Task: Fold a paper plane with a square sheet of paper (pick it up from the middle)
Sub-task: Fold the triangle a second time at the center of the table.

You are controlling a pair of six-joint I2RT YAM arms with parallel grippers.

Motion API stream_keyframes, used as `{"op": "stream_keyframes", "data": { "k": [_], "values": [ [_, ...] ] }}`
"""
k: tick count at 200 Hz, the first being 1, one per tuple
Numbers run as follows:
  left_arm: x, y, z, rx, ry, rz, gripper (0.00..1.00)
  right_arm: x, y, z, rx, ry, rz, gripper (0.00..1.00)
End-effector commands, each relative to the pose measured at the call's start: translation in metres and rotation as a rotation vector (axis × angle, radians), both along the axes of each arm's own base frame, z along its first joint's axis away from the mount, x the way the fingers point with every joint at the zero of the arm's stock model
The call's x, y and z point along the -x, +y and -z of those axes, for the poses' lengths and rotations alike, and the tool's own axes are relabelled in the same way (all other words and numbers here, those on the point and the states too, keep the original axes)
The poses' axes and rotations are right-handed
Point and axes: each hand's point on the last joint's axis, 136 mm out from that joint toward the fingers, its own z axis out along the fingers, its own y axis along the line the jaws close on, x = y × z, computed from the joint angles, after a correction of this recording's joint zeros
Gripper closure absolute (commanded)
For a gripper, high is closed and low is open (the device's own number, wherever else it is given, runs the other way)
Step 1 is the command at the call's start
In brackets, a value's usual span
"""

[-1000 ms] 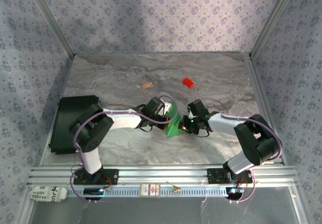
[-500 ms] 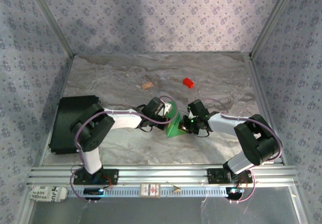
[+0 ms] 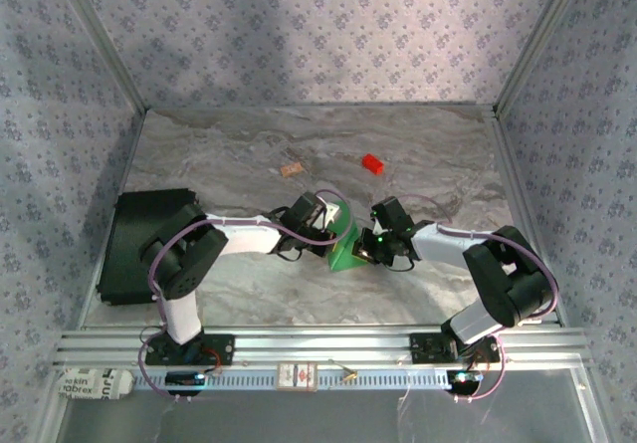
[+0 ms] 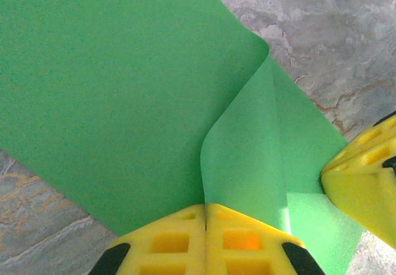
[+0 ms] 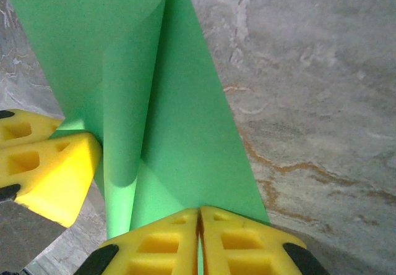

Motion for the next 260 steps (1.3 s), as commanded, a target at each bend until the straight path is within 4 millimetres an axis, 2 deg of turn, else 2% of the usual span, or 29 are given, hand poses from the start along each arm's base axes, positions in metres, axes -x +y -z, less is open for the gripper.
{"op": "stream_keyframes", "data": {
  "k": [1, 30, 52, 69, 112, 192, 260],
  "values": [
    [0.002, 0.006, 0.015, -0.047, 0.020, 0.011, 0.98, 0.010, -0.008, 0.008, 0.031, 0.042, -0.001, 0.88],
    [0.002, 0.007, 0.016, -0.050, 0.024, 0.013, 0.98, -0.004, 0.003, -0.015, -0.072, -0.024, 0.020, 0.88],
    [0.003, 0.007, 0.016, -0.050, 0.027, 0.014, 0.98, -0.013, 0.013, -0.032, -0.160, -0.073, 0.038, 0.95],
    [0.003, 0.007, 0.016, -0.051, 0.026, 0.015, 0.98, -0.019, 0.019, -0.037, -0.203, -0.087, 0.049, 0.99],
    [0.005, 0.006, 0.019, -0.052, 0.037, 0.025, 0.98, -0.034, 0.030, -0.043, -0.273, -0.102, 0.074, 0.99],
    [0.007, 0.008, 0.022, -0.065, 0.047, 0.032, 0.98, -0.042, 0.037, -0.028, -0.300, -0.066, 0.083, 0.99],
    [0.006, 0.009, 0.023, -0.068, 0.051, 0.032, 0.99, -0.027, 0.017, 0.007, -0.239, 0.002, 0.120, 0.99]
  ]
}}
